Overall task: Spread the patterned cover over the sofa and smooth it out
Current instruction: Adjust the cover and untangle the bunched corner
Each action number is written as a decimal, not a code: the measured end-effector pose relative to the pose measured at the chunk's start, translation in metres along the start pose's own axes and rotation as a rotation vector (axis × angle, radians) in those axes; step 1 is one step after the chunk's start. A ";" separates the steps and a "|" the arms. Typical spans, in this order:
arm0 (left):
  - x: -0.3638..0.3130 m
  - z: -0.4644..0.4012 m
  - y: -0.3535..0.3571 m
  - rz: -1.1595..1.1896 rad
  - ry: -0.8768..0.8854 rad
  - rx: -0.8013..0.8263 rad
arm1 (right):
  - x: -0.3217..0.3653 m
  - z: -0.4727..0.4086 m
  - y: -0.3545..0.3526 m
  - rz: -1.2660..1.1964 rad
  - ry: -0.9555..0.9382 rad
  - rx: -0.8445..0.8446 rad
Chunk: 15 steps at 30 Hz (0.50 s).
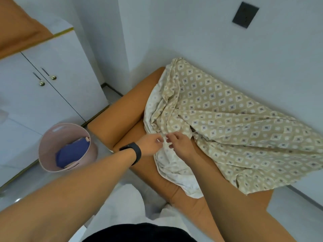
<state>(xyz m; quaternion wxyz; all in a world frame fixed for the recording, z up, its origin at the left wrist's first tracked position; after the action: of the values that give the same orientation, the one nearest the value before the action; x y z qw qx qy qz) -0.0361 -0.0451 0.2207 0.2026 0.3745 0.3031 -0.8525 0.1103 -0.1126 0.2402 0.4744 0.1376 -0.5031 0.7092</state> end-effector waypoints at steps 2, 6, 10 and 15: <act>0.023 -0.006 -0.013 0.036 -0.062 -0.006 | 0.003 -0.004 0.015 -0.028 0.016 0.043; 0.053 -0.038 -0.047 0.092 -0.114 -0.016 | 0.006 -0.034 0.040 0.009 0.068 0.069; 0.072 -0.078 -0.086 0.085 -0.150 0.102 | 0.022 -0.083 0.066 0.000 0.165 -0.009; 0.093 -0.108 -0.151 0.196 -0.219 0.163 | 0.059 -0.133 0.118 -0.032 0.321 -0.028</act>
<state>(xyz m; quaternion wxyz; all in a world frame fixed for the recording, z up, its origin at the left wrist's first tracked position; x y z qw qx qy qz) -0.1262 0.1268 0.1474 0.2854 0.3221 0.1712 -0.8863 0.0218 0.0256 0.1503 0.5616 0.0239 -0.4284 0.7075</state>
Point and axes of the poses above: each hand's wrist, its own z-axis away from the middle knuckle, its own y-axis out of the palm, x = y × z, the point moved 3 cm from there along -z, towards the middle knuckle, and after that the axes turned 15 degrees about z, right-handed, at the moved point
